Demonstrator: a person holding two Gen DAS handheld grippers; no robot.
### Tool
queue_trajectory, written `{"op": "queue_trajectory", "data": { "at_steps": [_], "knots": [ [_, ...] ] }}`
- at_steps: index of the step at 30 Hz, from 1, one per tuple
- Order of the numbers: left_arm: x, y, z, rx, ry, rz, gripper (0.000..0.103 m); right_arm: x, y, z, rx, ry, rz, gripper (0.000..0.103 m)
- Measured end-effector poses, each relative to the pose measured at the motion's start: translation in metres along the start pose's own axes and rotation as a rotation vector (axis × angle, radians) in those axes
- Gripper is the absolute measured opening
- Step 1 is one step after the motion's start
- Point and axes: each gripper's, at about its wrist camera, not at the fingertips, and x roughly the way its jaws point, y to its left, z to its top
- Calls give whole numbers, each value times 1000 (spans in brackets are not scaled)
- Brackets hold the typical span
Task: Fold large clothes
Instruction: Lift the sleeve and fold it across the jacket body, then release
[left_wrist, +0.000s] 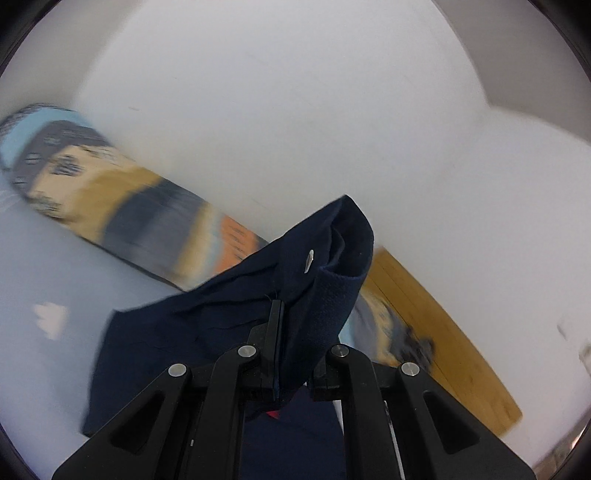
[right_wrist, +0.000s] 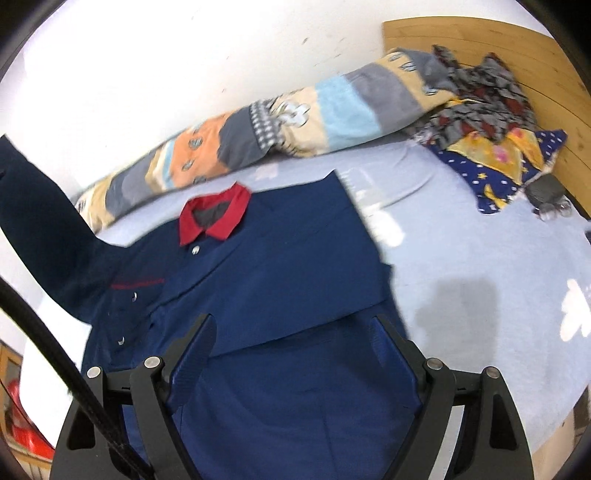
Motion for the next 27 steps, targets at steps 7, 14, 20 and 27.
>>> {"op": "queue_trajectory", "data": {
  "at_steps": [7,14,20,27],
  "knots": [
    [101,-102,-117,155,228,-27,9,-40,-45,6,90,-86,1,89],
    [206,-127,-299,216,487,37,9,-72,-73,12,128,-178,-52,89],
    [244,-79,-398,225,684,182,20,-74,-77,12,122,-178,-52,89],
    [179,-95,-353,289,632,27,80,-63,-68,13,113,-165,-51,89]
  ]
}}
